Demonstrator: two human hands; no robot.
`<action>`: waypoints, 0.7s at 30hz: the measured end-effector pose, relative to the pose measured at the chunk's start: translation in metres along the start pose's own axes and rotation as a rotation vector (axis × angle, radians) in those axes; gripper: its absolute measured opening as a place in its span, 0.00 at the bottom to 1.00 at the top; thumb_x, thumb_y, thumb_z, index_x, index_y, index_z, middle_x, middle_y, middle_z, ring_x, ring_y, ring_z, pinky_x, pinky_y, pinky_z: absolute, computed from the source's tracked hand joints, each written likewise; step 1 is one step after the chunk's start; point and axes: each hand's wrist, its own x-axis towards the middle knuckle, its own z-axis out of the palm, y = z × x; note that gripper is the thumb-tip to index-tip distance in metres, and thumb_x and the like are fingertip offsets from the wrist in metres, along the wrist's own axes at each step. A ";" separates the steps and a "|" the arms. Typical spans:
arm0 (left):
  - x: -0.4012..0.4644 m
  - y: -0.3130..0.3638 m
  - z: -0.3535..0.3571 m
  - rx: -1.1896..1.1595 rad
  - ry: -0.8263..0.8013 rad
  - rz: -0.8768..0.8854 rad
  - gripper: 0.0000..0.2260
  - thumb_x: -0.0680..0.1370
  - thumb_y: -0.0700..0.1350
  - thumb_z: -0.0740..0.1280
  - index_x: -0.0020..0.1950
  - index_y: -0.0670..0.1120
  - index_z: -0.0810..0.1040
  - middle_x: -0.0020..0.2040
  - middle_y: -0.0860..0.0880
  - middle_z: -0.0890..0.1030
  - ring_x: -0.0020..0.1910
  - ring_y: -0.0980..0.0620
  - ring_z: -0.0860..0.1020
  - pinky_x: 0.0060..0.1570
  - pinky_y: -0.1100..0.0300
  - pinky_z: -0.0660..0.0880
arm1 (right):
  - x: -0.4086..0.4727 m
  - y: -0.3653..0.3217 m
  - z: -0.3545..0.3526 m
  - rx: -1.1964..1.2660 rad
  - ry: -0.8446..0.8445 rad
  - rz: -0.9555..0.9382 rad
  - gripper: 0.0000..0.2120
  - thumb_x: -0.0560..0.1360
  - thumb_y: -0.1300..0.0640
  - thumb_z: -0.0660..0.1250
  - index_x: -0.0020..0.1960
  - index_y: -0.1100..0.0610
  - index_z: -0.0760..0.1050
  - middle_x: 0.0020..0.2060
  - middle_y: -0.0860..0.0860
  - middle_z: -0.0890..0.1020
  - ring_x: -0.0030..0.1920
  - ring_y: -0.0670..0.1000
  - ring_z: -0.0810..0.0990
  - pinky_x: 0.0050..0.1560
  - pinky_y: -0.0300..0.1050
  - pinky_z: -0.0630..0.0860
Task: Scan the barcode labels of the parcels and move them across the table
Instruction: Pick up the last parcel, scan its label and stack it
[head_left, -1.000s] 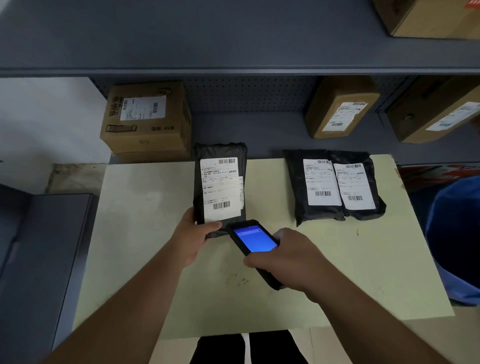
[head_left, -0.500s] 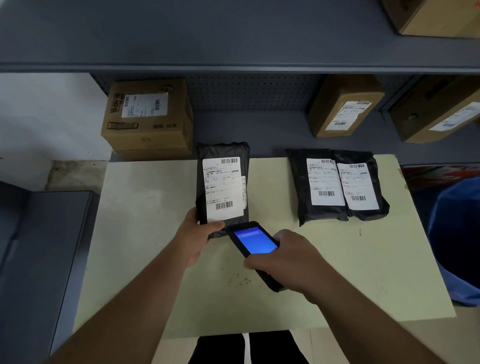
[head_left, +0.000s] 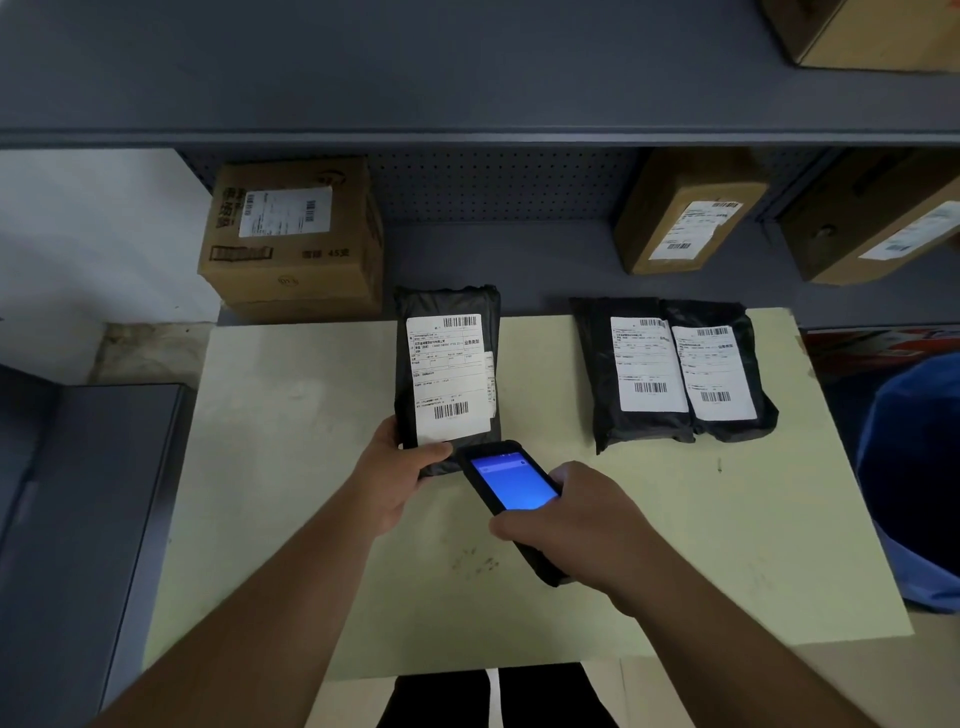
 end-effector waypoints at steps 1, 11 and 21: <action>0.001 0.000 0.003 0.003 -0.004 0.000 0.29 0.74 0.32 0.75 0.72 0.49 0.74 0.62 0.50 0.86 0.61 0.45 0.85 0.62 0.49 0.79 | 0.000 0.002 -0.002 0.005 0.002 0.001 0.22 0.65 0.47 0.79 0.52 0.54 0.76 0.38 0.48 0.80 0.31 0.48 0.78 0.34 0.43 0.75; 0.003 0.002 0.039 0.025 -0.093 -0.003 0.27 0.74 0.35 0.76 0.70 0.50 0.76 0.62 0.51 0.87 0.61 0.47 0.85 0.69 0.44 0.76 | 0.004 0.023 -0.028 0.070 0.033 0.017 0.23 0.63 0.45 0.79 0.52 0.54 0.77 0.41 0.50 0.82 0.34 0.49 0.79 0.36 0.46 0.77; -0.004 0.014 0.105 -0.017 -0.156 -0.034 0.17 0.78 0.35 0.73 0.65 0.48 0.81 0.56 0.50 0.89 0.52 0.50 0.87 0.54 0.53 0.81 | 0.001 0.048 -0.068 0.153 0.084 0.030 0.21 0.64 0.47 0.79 0.51 0.55 0.76 0.37 0.48 0.79 0.30 0.48 0.75 0.32 0.42 0.73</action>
